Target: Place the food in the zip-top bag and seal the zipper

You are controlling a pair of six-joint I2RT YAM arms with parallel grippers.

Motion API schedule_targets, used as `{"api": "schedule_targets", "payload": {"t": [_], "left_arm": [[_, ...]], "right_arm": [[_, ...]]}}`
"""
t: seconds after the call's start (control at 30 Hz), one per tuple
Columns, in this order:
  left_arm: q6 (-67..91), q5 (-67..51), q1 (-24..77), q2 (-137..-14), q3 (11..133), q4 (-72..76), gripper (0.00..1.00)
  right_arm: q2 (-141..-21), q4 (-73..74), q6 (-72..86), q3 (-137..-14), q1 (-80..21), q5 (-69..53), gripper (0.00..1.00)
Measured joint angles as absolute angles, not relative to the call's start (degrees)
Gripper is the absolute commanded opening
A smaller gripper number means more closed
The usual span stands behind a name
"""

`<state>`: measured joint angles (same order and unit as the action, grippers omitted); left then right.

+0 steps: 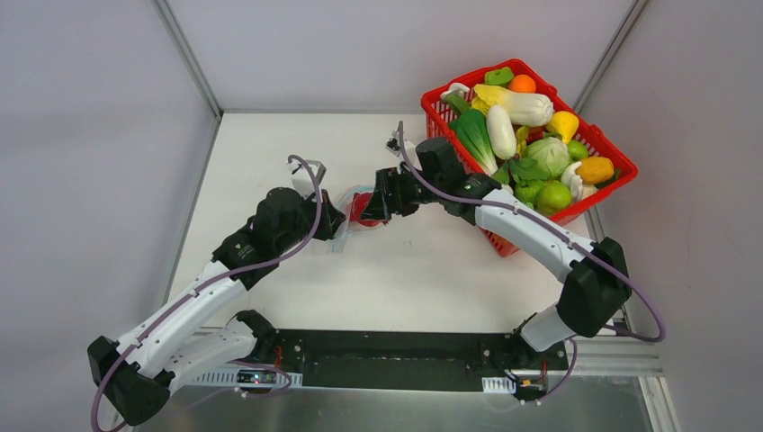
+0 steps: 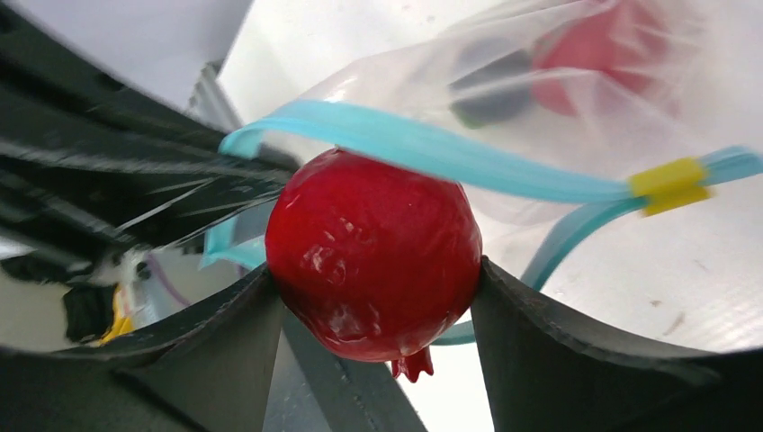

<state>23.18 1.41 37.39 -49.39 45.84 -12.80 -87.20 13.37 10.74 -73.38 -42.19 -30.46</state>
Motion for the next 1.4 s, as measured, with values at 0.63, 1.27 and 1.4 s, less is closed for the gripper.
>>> {"api": "schedule_targets", "payload": {"t": [0.63, 1.27, 1.4], "left_arm": [[23.22, 1.17, 37.39, -48.62, 47.33, -14.5, 0.0], [24.23, 7.16, 37.39, -48.36, 47.33, -16.34, 0.0], [24.25, 7.16, 37.39, -48.29, 47.33, -16.6, 0.0]], "right_arm": [[-90.61, 11.07, 10.04, -77.58, -45.32, -24.45, 0.98], [-71.5, -0.84, 15.18, -69.1, -31.86, 7.35, 0.96], [-72.51, -0.84, 16.56, -72.42, -26.17, 8.62, 0.9]]}}
